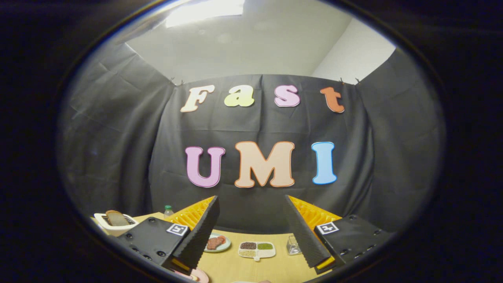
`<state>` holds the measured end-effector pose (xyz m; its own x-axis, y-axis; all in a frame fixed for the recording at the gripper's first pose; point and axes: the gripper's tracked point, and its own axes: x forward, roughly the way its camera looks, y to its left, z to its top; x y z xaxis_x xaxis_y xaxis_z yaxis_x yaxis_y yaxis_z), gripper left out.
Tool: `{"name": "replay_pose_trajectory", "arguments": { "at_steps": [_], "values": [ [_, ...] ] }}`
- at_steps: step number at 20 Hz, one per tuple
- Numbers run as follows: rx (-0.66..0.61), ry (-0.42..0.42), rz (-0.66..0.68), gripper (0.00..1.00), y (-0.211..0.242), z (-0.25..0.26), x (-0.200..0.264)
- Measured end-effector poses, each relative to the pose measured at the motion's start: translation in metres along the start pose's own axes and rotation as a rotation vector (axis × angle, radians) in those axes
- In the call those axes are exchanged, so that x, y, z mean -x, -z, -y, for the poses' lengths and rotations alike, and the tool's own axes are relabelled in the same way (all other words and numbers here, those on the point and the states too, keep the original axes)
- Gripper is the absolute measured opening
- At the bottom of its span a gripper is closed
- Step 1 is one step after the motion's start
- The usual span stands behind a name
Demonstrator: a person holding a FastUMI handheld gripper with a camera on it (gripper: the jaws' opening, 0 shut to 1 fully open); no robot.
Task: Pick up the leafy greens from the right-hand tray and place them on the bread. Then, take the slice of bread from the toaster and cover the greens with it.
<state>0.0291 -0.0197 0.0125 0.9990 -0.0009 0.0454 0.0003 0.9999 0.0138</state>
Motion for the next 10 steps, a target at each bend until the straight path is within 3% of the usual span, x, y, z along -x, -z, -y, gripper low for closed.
{"name": "replay_pose_trajectory", "arguments": {
  "at_steps": [10],
  "values": [
    [0.032, -0.124, -0.117, 1.00, 0.028, -0.004, -0.008]
  ]
}}
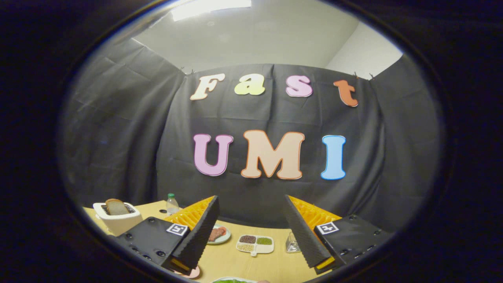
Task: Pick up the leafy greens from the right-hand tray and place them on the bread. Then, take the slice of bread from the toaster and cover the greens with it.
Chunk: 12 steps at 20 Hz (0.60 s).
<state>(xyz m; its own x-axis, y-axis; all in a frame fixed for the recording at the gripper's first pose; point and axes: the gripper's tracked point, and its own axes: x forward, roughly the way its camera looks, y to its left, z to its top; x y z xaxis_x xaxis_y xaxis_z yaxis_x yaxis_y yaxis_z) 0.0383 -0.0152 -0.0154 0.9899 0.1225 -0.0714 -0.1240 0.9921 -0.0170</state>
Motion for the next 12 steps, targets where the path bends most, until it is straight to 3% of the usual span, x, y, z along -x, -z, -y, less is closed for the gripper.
{"name": "replay_pose_trajectory", "arguments": {
  "at_steps": [7, 12],
  "values": [
    [0.073, -0.230, -0.270, 1.00, 0.082, -0.017, 0.010],
    [0.118, -0.327, -0.402, 1.00, 0.131, -0.019, 0.015]
  ]
}}
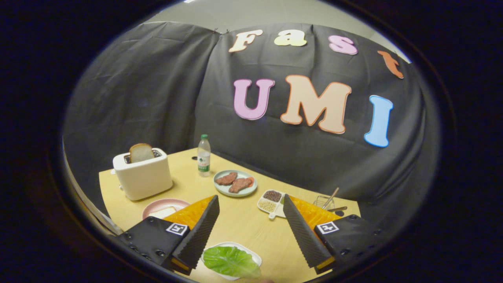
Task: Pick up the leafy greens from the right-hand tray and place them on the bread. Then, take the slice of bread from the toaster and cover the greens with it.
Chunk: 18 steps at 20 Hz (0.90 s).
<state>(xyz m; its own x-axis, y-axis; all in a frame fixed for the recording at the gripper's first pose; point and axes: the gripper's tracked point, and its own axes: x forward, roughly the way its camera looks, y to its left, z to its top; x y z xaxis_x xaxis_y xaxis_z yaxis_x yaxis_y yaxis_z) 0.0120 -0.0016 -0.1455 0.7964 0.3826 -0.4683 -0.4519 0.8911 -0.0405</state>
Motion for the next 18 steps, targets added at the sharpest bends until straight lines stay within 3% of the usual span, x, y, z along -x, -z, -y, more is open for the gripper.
{"name": "replay_pose_trajectory", "arguments": {
  "at_steps": [11, 18],
  "values": [
    [0.105, -0.197, -0.311, 1.00, 0.114, -0.027, -0.025],
    [0.152, -0.263, -0.458, 1.00, 0.170, -0.031, -0.025]
  ]
}}
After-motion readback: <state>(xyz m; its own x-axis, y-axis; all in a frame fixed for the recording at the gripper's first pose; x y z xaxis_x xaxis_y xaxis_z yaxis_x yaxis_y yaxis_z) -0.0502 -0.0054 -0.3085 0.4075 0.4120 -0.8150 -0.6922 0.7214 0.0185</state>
